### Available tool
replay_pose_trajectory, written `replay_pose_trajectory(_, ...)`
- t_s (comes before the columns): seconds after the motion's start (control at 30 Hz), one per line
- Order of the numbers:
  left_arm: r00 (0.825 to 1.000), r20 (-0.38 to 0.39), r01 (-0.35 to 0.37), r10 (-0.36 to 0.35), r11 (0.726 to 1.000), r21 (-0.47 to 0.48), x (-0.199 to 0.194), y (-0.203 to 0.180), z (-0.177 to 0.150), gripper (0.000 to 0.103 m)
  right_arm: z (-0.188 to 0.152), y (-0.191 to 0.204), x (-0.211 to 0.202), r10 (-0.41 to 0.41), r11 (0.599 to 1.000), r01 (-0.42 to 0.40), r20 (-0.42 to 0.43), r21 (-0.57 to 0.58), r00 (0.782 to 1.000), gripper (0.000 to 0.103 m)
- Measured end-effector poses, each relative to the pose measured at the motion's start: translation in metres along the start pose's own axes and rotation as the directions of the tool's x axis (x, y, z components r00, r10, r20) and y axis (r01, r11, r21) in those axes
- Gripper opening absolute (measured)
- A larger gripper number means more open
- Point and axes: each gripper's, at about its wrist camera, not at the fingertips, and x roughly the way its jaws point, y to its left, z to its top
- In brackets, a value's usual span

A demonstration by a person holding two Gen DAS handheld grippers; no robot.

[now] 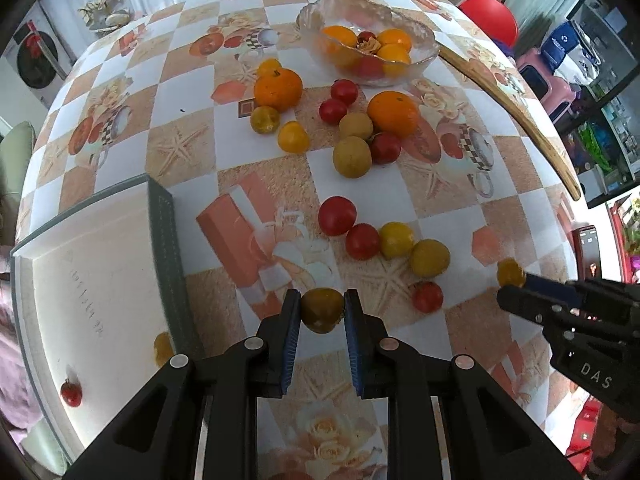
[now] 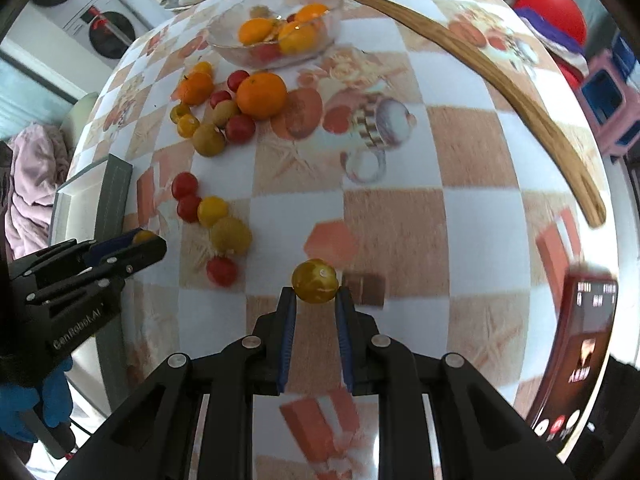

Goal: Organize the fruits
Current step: 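Grasp a dark yellow tomato with left gripper while right gripper grasps a yellow-orange tomato, then carry both tomatoes over the white tray and open both grippers to release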

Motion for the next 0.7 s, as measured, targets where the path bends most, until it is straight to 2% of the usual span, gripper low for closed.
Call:
replay_pose_trajectory(0.2, 1.0, 0.006, 0.014, -0.014, 1.0, 0.011, -0.025, 0.001, -0.018, 0.023, -0.018, -0.001, -0.014, -0.003, 1.0, 0.003, -0.004, 0.03, 1.0, 0.022)
replay_pose_trajectory(0.4, 1.0, 0.014, 0.019, -0.02, 0.999, 0.044, -0.049, 0.0, -0.036, 0.023, -0.031, 0.009, -0.032, -0.04, 0.999, 0.04, 0.002, 0.037, 0.999, 0.022)
replay_pose_trajectory(0.7, 1.0, 0.027, -0.009, 0.008, 1.0, 0.012, -0.076, 0.03, -0.061, 0.023, -0.042, 0.038, -0.057, -0.078, 0.997, 0.078, 0.036, -0.001, 0.996, 0.022)
